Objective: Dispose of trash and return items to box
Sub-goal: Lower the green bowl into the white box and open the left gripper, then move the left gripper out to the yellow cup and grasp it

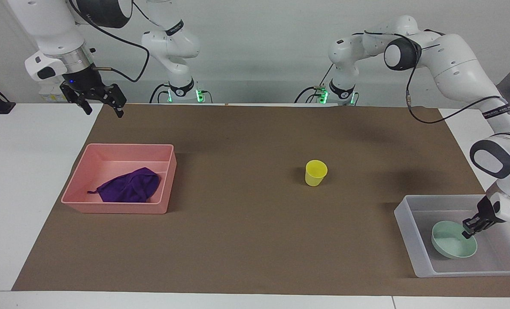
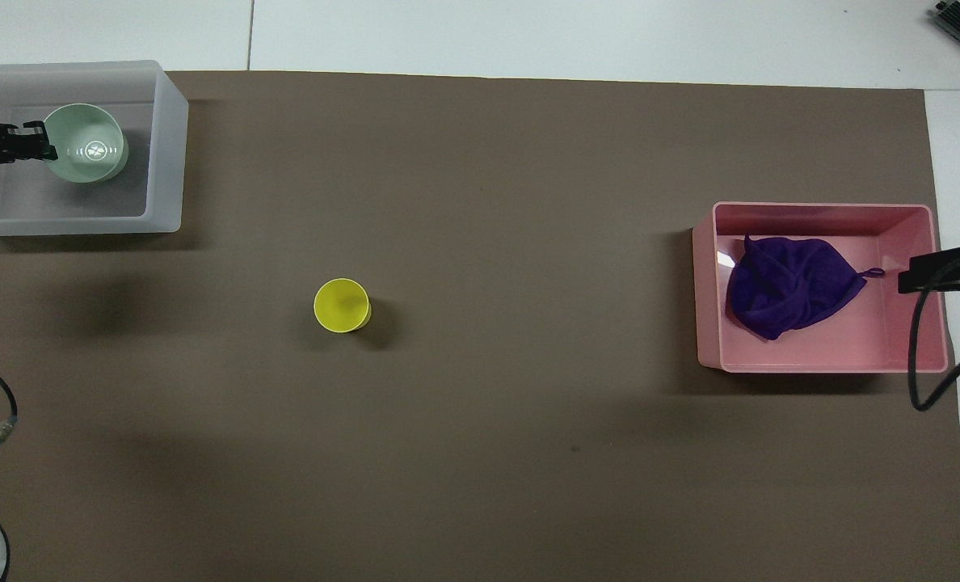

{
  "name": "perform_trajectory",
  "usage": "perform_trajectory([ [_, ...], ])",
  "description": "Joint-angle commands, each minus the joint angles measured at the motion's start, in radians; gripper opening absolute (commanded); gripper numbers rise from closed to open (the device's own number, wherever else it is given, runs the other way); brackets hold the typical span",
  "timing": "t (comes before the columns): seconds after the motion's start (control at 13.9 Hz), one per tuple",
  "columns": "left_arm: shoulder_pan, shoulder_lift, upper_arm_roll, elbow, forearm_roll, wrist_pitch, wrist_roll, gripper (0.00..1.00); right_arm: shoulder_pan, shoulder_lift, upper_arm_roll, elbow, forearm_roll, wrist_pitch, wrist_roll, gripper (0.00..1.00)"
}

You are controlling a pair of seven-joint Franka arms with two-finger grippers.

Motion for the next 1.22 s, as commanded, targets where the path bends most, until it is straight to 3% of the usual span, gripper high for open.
perform_trajectory([
  [0.0, 0.007, -0.032, -0.003, -0.012, -0.014, -0.046, 0.001, 0.28, -0.003, -0.026, 0.006, -0.022, 0.002, -0.012, 0.022, 1.00],
  [0.07, -0.001, -0.037, -0.002, -0.012, -0.008, -0.046, 0.003, 0.50, -0.003, -0.027, 0.006, -0.022, 0.002, -0.012, 0.020, 1.00],
  [0.22, -0.004, -0.060, 0.000, -0.027, -0.002, -0.047, 0.009, 0.80, -0.003, -0.027, 0.006, -0.022, 0.002, -0.012, 0.020, 1.00],
  [0.36, -0.008, -0.110, -0.002, -0.058, -0.002, -0.049, 0.009, 0.99, -0.003, -0.027, 0.006, -0.022, 0.002, -0.012, 0.020, 1.00],
  [0.57, -0.071, -0.283, 0.000, -0.223, -0.003, -0.047, 0.009, 1.00, -0.005, -0.027, 0.006, -0.021, 0.002, -0.015, 0.022, 1.00],
  [0.86, -0.174, -0.558, -0.002, -0.531, -0.005, -0.057, -0.011, 1.00, 0.000, -0.027, 0.006, -0.021, 0.002, -0.015, 0.020, 1.00],
  [1.15, -0.339, -0.667, 0.000, -0.656, -0.005, -0.075, -0.175, 1.00, 0.000, -0.027, 0.006, -0.021, 0.002, -0.015, 0.020, 1.00],
])
